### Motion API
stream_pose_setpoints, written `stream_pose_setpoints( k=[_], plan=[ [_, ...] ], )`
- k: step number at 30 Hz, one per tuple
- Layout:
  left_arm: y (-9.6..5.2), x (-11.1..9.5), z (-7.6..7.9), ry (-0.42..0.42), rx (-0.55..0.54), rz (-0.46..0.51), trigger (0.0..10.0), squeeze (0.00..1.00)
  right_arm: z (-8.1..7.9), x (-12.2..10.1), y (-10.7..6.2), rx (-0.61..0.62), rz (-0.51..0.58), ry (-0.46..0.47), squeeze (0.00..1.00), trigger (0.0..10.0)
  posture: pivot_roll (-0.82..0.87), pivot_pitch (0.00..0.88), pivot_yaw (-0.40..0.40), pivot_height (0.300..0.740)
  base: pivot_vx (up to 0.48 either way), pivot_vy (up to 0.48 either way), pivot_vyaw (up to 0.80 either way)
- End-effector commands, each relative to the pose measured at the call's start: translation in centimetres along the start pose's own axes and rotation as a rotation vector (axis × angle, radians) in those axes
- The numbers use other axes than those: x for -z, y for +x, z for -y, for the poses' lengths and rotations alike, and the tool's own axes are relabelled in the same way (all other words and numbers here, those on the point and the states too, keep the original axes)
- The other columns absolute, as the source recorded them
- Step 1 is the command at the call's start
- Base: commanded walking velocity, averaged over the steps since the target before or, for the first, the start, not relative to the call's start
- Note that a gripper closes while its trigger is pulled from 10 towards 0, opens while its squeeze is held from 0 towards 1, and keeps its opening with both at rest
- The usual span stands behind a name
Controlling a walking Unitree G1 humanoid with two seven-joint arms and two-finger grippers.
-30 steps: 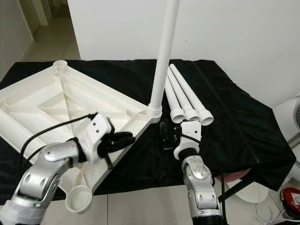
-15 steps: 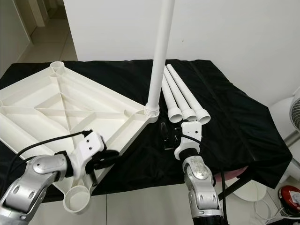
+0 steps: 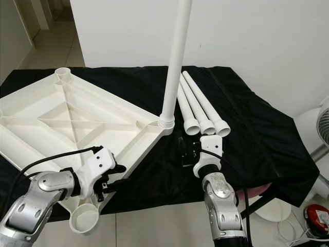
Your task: Building children table
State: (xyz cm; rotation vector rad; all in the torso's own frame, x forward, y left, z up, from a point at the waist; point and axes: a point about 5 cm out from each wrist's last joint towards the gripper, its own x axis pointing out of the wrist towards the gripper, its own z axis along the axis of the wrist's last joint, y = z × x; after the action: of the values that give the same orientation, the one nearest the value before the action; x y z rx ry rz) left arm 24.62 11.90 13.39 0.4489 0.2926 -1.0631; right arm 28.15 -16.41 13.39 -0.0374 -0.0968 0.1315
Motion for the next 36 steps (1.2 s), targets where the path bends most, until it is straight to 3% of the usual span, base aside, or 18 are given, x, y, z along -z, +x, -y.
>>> stream_pose_setpoints(
  k=[1, 4, 10, 11, 12, 13, 14, 15, 16, 17, 19, 20, 22, 23, 29, 32, 33, 36],
  plan=[
    [0.1, 0.4, -0.3, 0.008, -0.105, -0.041, 10.0, 0.00, 0.2, 0.1, 0.1, 0.008, -0.005, 0.002, 0.00, 10.0, -0.02, 0.000, -0.063, 0.740, 0.000, 0.000, 0.00],
    [0.4, 1.3, -0.2, -0.014, -0.158, -0.131, 10.0, 0.00, 0.1, 0.1, 0.1, 0.009, -0.003, 0.000, 0.00, 10.0, -0.02, 0.000, -0.056, 0.740, 0.000, 0.000, 0.00],
    [1.1, 1.1, -0.9, -0.102, -0.250, -0.158, 10.0, 0.00, 0.1, 0.2, 0.1, 0.019, -0.002, 0.007, 0.00, 10.0, -0.02, 0.000, -0.058, 0.740, 0.000, 0.000, 0.00],
    [1.5, 0.9, -1.3, -0.144, -0.290, -0.156, 8.6, 0.00, 0.1, 0.2, 0.2, 0.021, -0.001, 0.008, 0.00, 10.0, -0.02, 0.000, -0.060, 0.740, 0.000, 0.000, 0.00],
    [1.5, 0.9, -1.3, -0.144, -0.290, -0.156, 8.6, 0.00, 0.1, 0.2, 0.2, 0.021, -0.001, 0.008, 0.00, 10.0, -0.02, 0.000, -0.060, 0.740, 0.000, 0.000, 0.00],
    [1.8, 0.8, -1.6, -0.174, -0.327, -0.154, 4.9, 0.00, 0.1, 0.1, 0.2, 0.021, 0.000, 0.008, 0.00, 10.0, -0.03, 0.000, -0.059, 0.740, 0.000, 0.000, 0.00],
    [1.8, 0.8, -1.6, -0.174, -0.327, -0.154, 4.9, 0.00, 0.1, 0.1, 0.2, 0.021, 0.000, 0.008, 0.00, 10.0, -0.03, 0.000, -0.059, 0.740, 0.000, 0.000, 0.00],
    [2.1, 0.5, -2.0, -0.199, -0.367, -0.152, 1.0, 0.00, 0.1, 0.1, 0.3, 0.021, 0.002, 0.007, 0.00, 10.0, -0.02, 0.000, -0.063, 0.740, 0.000, 0.000, 0.00],
    [2.1, 0.5, -2.0, -0.199, -0.367, -0.152, 1.0, 0.00, 0.1, 0.1, 0.3, 0.021, 0.002, 0.007, 0.00, 10.0, -0.02, 0.000, -0.063, 0.740, 0.000, 0.000, 0.00],
    [2.4, 0.2, -2.4, -0.212, -0.400, -0.148, 0.0, 0.00, 0.2, 0.1, 0.3, 0.021, 0.002, 0.006, 0.00, 10.0, -0.02, 0.000, -0.064, 0.740, 0.000, 0.000, 0.00],
    [2.6, -0.1, -2.7, -0.219, -0.420, -0.144, 0.0, 0.00, 0.2, 0.1, 0.4, 0.022, 0.002, 0.005, 0.00, 10.0, -0.02, 0.000, -0.066, 0.740, 0.000, 0.000, 0.00],
    [3.0, -0.5, -3.1, -0.230, -0.446, -0.135, 5.8, 0.00, 0.2, 0.1, 0.5, 0.022, 0.003, 0.005, 0.00, 10.0, -0.02, 0.000, -0.068, 0.740, 0.000, 0.000, 0.00],
    [3.7, -1.3, -3.6, -0.235, -0.472, -0.124, 6.0, 0.00, 0.1, 0.0, 0.7, 0.019, 0.006, 0.010, 0.00, 10.0, -0.02, 0.000, -0.068, 0.740, 0.000, 0.000, 0.00],
    [4.2, -1.8, -3.9, -0.245, -0.497, -0.115, 10.0, 0.00, 0.0, 0.0, 0.7, 0.018, 0.007, 0.012, 0.00, 10.0, -0.01, 0.000, -0.068, 0.740, 0.000, 0.000, 0.00],
    [5.1, -3.3, -4.8, -0.241, -0.568, -0.072, 10.0, 0.00, -0.4, 0.1, 0.8, 0.011, 0.006, 0.015, 0.00, 10.0, -0.01, 0.000, -0.070, 0.740, 0.000, 0.000, 0.00],
    [5.8, -4.8, -5.5, -0.268, -0.603, 0.005, 10.0, 0.00, -0.8, 0.1, 0.9, 0.006, 0.006, 0.021, 0.00, 10.0, -0.01, 0.000, -0.065, 0.740, 0.000, 0.000, 0.00],
    [6.0, -5.7, -5.7, -0.283, -0.600, 0.054, 10.0, 0.97, -0.9, 0.1, 1.0, 0.004, 0.009, 0.026, 0.00, 10.0, -0.01, 0.000, -0.065, 0.740, 0.000, 0.000, 0.00],
    [6.1, -6.7, -5.7, -0.284, -0.579, 0.124, 10.0, 1.00, -1.2, 0.1, 1.1, 0.002, 0.012, 0.031, 0.00, 10.0, -0.01, 0.000, -0.060, 0.740, 0.000, 0.000, 0.00]
  ],
)
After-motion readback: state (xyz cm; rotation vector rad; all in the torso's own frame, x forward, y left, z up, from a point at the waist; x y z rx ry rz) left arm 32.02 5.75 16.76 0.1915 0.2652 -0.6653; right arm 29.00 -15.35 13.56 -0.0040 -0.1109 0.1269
